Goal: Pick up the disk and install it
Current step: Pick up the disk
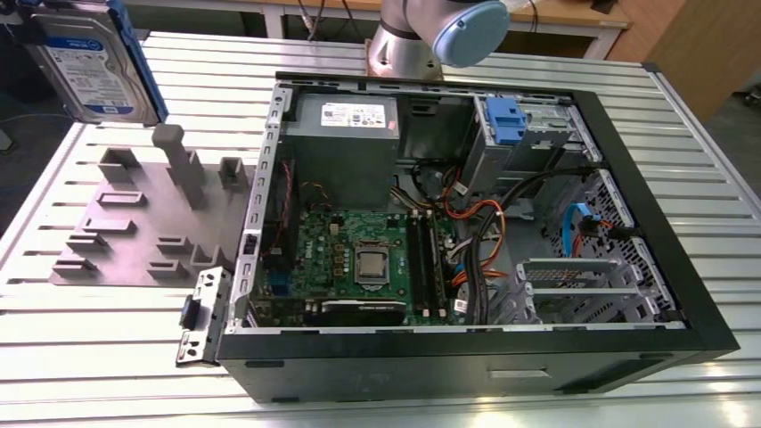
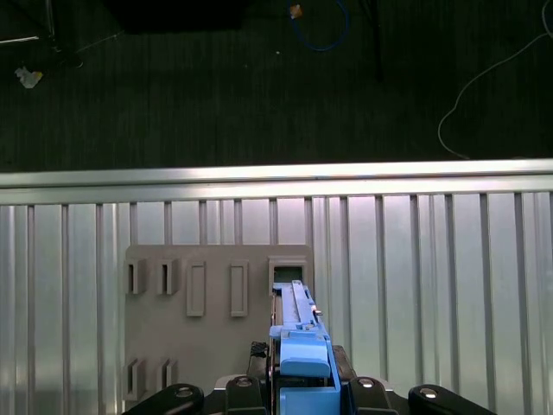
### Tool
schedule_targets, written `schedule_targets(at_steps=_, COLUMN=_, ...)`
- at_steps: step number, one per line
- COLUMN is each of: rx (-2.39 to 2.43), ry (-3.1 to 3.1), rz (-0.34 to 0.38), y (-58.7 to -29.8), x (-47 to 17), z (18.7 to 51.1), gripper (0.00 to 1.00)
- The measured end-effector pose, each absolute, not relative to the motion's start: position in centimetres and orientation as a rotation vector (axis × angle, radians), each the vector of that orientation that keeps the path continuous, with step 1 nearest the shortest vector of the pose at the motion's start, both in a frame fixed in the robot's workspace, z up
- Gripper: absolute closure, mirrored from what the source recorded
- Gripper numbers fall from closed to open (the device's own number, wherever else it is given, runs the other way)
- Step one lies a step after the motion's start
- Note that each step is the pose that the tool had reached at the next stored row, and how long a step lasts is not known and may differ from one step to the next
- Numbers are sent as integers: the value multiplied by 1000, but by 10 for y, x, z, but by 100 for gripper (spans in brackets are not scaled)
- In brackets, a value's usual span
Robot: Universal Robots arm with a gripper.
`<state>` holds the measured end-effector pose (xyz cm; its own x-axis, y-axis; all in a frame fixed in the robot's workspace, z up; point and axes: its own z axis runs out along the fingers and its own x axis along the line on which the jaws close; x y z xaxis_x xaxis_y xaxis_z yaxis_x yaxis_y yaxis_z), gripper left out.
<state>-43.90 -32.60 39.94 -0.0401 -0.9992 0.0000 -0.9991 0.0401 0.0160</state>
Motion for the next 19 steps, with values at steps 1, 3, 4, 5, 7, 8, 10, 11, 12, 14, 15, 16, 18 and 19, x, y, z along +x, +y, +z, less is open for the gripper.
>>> schedule_targets(at_steps=1, rx=2169, ry=-2258, rz=-18, y=-326, x=-439, z=399, gripper=63)
schedule_targets(at_steps=3, rx=2169, ry=-2258, rz=-18, y=-326, x=-439, z=400, gripper=63)
schedule_targets(at_steps=4, rx=2169, ry=-2258, rz=-18, y=-326, x=-439, z=400, gripper=63)
schedule_targets(at_steps=5, rx=2169, ry=-2258, rz=-18, y=-326, x=-439, z=400, gripper=63)
schedule_targets(at_steps=7, rx=2169, ry=-2257, rz=-18, y=-326, x=-439, z=400, gripper=63)
schedule_targets(at_steps=8, rx=2169, ry=-2257, rz=-18, y=-326, x=-439, z=401, gripper=63)
schedule_targets(at_steps=10, rx=2169, ry=-2258, rz=-18, y=-326, x=-439, z=402, gripper=63)
schedule_targets(at_steps=11, rx=2169, ry=-2258, rz=-18, y=-326, x=-439, z=402, gripper=63)
schedule_targets(at_steps=12, rx=2169, ry=-2258, rz=-18, y=-326, x=-439, z=403, gripper=63)
schedule_targets(at_steps=14, rx=2169, ry=-2258, rz=-18, y=-326, x=-439, z=404, gripper=63)
schedule_targets(at_steps=15, rx=2169, ry=-2258, rz=-18, y=-326, x=-439, z=405, gripper=63)
schedule_targets(at_steps=16, rx=2169, ry=-2258, rz=-18, y=-326, x=-439, z=406, gripper=63)
schedule_targets(at_steps=18, rx=2169, ry=-2258, rz=-18, y=-326, x=-439, z=406, gripper=63)
schedule_targets(at_steps=19, rx=2169, ry=-2258, rz=-18, y=-326, x=-439, z=406, gripper=63)
